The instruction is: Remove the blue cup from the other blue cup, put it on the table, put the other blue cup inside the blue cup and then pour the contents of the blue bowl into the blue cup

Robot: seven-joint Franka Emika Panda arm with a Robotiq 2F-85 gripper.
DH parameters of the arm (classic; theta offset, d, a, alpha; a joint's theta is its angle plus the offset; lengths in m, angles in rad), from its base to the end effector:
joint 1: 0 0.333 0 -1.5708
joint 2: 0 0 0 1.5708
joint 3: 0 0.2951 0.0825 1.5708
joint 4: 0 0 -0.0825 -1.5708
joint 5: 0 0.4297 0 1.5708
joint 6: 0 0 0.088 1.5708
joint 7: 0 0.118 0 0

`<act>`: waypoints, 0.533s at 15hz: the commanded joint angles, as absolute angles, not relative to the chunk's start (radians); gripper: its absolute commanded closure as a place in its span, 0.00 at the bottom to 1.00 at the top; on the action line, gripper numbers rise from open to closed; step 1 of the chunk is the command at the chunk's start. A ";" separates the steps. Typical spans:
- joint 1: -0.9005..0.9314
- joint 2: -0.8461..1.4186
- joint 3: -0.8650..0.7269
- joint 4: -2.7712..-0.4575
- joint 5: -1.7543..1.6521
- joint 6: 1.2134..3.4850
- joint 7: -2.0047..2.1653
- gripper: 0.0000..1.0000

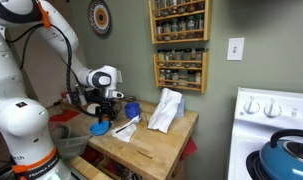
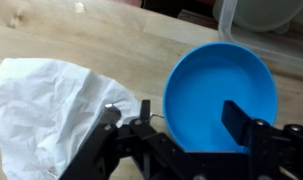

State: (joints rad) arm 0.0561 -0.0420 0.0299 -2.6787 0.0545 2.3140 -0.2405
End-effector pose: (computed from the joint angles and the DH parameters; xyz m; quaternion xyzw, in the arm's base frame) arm 0.3946 0.0353 0.1553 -0.9770 -0.1391 0.1589 0.0286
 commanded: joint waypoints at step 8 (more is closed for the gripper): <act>0.037 -0.017 0.023 -2.732 0.028 2.491 -0.228 0.47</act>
State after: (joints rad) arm 0.0465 -0.0180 0.0271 -2.7058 0.0480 2.4418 -0.2397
